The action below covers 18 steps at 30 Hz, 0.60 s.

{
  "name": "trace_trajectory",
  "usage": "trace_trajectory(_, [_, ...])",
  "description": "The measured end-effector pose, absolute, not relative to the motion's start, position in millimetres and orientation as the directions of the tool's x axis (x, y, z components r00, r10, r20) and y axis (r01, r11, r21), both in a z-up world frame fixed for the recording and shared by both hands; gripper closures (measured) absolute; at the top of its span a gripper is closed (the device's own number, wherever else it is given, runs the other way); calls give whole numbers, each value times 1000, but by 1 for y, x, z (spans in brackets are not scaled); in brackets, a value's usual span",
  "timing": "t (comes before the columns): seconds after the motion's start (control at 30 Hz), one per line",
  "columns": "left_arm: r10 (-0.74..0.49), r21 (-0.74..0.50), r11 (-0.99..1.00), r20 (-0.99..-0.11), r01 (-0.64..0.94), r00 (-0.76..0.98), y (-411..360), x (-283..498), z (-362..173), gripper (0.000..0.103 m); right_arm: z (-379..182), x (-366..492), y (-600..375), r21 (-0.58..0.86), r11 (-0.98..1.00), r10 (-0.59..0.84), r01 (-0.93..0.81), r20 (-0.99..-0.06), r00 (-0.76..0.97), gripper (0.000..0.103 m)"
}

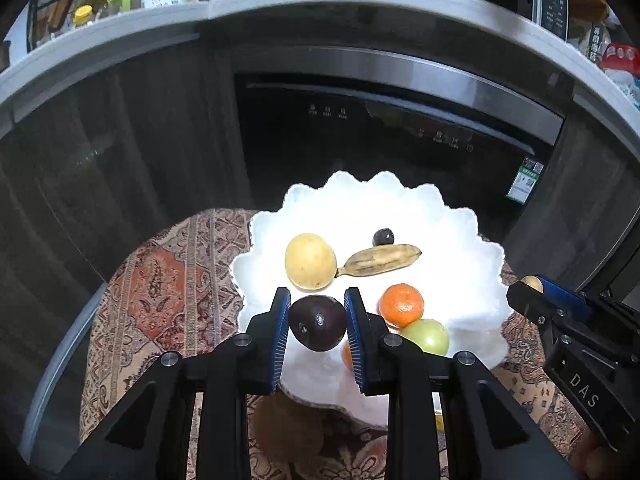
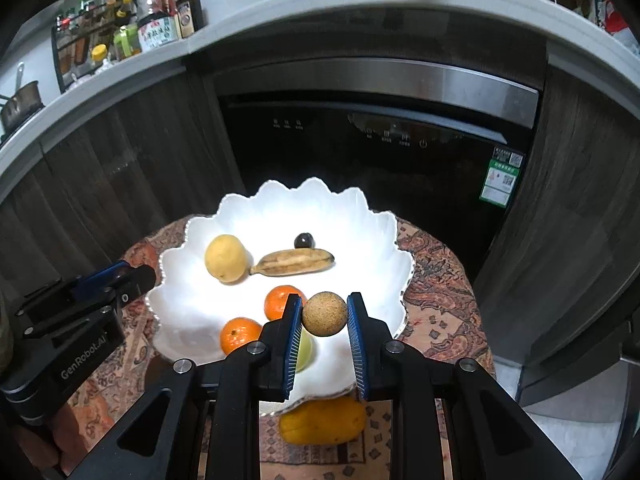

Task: Organize fruits
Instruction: 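Carry plum and small fruit over the bowl and open both tools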

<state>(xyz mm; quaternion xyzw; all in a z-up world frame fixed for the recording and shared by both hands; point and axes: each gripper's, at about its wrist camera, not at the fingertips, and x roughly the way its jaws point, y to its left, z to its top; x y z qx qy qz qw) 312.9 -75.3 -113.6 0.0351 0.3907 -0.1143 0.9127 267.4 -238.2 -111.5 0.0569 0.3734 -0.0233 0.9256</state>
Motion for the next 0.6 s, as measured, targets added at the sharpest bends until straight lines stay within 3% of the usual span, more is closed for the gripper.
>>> trace_trajectory(0.33, [-194, -41, 966, -767, 254, 611, -84, 336, -141, 74, -135, 291, -244, 95, 991, 4, 96, -731, 682, 79])
trace_trajectory(0.4, [-191, -40, 967, -769, 253, 610, -85, 338, -143, 58, -135, 293, -245, 88, 991, -7, 104, -730, 684, 78])
trace_trajectory(0.53, [-165, -14, 971, -763, 239, 625, -84, 339, -141, 48, -137, 297, -247, 76, 990, -24, 116, -729, 684, 75])
trace_trajectory(0.6, [-157, -11, 973, -758, 228, 633, -82, 337, -139, 39, -136, 296, -248, 70, 989, -38, 128, -727, 686, 57])
